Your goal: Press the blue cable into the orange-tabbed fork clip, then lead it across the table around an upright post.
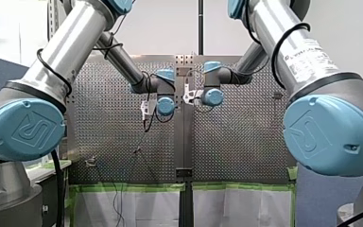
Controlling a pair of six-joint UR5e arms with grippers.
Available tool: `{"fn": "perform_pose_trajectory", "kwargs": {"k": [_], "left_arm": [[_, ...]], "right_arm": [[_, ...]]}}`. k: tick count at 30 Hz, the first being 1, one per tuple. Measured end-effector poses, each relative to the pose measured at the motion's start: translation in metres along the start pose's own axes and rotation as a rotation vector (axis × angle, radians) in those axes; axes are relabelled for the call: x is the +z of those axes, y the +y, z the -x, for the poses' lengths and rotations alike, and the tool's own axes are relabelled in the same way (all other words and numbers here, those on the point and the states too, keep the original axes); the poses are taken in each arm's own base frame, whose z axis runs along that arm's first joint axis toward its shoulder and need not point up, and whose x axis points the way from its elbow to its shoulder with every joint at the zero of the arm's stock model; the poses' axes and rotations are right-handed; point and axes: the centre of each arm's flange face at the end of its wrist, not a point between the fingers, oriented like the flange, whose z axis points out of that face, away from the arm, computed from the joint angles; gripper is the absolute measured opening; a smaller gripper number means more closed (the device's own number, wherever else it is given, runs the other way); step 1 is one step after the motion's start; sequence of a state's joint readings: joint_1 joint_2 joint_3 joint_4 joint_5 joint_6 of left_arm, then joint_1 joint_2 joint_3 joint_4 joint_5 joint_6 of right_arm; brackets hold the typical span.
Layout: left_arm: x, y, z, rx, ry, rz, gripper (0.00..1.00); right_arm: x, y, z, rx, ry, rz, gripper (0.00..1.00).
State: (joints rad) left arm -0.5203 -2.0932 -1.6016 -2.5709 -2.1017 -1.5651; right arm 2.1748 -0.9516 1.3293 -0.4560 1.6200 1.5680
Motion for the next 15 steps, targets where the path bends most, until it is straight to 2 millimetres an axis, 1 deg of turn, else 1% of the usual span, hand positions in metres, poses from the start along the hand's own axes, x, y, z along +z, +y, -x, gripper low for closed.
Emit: {"fn": "perform_pose_trajectory", "kwargs": {"k": [9, 12, 15], "left_arm": [[0.010, -0.006, 0.019, -0.023, -0.011, -0.004, 0.00], [0.014, -0.008, 0.027, -0.037, -0.015, -0.004, 0.00], [0.018, -0.010, 0.034, -0.050, -0.018, -0.003, 0.00]], "right_arm": [[-0.006, 0.001, -0.052, 0.005, 0.071, 0.002, 0.00], [-0.008, 0.001, -0.064, 0.010, 0.088, 0.002, 0.00], [-0.009, 0.001, -0.071, 0.015, 0.097, 0.002, 0.00]]}}
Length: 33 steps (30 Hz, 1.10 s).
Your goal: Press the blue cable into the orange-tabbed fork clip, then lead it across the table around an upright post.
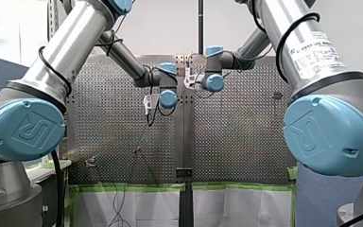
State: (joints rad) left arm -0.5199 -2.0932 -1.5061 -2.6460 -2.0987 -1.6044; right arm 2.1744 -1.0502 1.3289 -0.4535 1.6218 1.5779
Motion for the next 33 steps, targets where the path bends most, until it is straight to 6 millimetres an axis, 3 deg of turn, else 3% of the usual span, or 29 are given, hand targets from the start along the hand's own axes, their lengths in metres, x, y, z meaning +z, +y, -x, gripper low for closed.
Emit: {"fn": "perform_pose_trajectory", "kwargs": {"k": [13, 23, 33], "left_arm": [[0.019, -0.011, 0.042, -0.037, -0.028, 0.015, 0.00], [0.025, -0.020, 0.067, -0.025, -0.039, 0.009, 0.00], [0.028, -0.033, 0.098, -0.015, -0.051, -0.003, 0.00]], "right_arm": [[0.002, 0.017, -0.020, 0.008, 0.025, 0.026, 0.00], [0.006, 0.032, -0.029, 0.007, 0.035, 0.045, 0.00], [0.008, 0.043, -0.051, 0.011, 0.062, 0.060, 0.00]]}}
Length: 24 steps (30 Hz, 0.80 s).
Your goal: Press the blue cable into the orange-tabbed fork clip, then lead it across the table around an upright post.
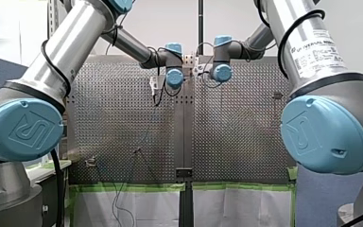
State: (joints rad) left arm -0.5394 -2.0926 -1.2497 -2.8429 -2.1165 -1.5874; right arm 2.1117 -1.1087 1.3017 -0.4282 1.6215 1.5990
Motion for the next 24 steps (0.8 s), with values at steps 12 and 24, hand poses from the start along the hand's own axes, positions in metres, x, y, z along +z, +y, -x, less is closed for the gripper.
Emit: {"fn": "perform_pose_trajectory", "kwargs": {"k": [12, 24], "left_arm": [[0.002, -0.014, 0.033, 0.004, -0.017, -0.006, 0.00], [0.003, -0.025, 0.062, 0.005, -0.041, -0.018, 0.00]], "right_arm": [[0.003, 0.015, -0.026, 0.009, 0.030, 0.021, 0.00], [0.003, 0.031, -0.055, 0.010, 0.015, 0.045, 0.00]]}}
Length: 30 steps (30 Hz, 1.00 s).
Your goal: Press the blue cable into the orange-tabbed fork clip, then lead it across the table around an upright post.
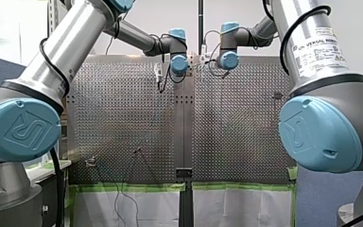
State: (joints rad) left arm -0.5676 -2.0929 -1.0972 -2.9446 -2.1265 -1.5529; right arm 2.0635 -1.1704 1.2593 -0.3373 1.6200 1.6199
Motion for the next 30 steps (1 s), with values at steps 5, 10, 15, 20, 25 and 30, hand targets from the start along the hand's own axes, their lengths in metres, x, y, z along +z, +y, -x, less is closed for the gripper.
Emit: {"fn": "perform_pose_trajectory", "kwargs": {"k": [5, 10, 15, 20, 25, 30], "left_arm": [[0.001, -0.002, 0.002, 0.014, -0.004, -0.015, 0.00], [0.002, -0.004, 0.007, 0.022, -0.006, -0.032, 0.00], [0.003, -0.007, 0.017, 0.021, -0.010, -0.044, 0.00], [0.003, -0.012, 0.028, 0.016, -0.019, -0.062, 0.00], [0.003, -0.017, 0.036, 0.010, -0.027, -0.074, 0.00], [0.003, -0.020, 0.042, 0.005, -0.037, -0.085, 0.00]], "right_arm": [[-0.001, 0.009, 0.001, -0.001, -0.038, 0.016, 0.00], [-0.002, 0.022, 0.003, 0.002, -0.068, 0.036, 0.00], [-0.001, 0.034, -0.004, 0.008, -0.063, 0.055, 0.00], [-0.001, 0.045, -0.021, 0.014, -0.038, 0.071, 0.00], [-0.001, 0.056, -0.029, 0.021, -0.025, 0.086, 0.00], [0.000, 0.067, -0.030, 0.021, -0.030, 0.102, 0.00]]}}
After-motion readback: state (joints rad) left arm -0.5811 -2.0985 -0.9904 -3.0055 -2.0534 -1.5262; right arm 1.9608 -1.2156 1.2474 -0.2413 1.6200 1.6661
